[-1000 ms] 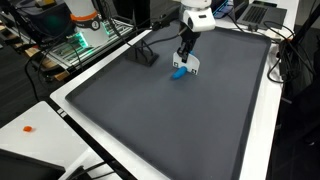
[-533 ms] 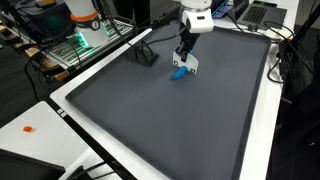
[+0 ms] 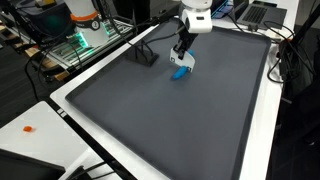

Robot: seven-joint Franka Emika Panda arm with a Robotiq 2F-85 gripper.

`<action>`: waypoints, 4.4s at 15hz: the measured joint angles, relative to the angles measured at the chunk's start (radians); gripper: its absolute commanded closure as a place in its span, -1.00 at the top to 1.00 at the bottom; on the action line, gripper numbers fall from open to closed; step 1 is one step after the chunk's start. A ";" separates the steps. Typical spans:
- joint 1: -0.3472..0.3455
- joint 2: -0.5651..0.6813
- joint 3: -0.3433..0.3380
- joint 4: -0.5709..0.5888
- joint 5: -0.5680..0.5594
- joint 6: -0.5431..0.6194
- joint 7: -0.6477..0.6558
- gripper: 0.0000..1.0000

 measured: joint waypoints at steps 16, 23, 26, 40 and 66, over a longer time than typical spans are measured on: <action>0.000 -0.030 0.000 0.023 0.008 -0.055 -0.003 -0.98; -0.008 -0.044 -0.018 0.041 -0.036 -0.043 -0.009 -0.98; -0.012 -0.038 -0.024 0.041 -0.055 -0.014 -0.016 -0.98; -0.027 0.003 -0.025 0.013 -0.066 0.081 -0.094 -0.98; -0.039 -0.001 -0.027 0.016 0.051 -0.085 0.115 -0.98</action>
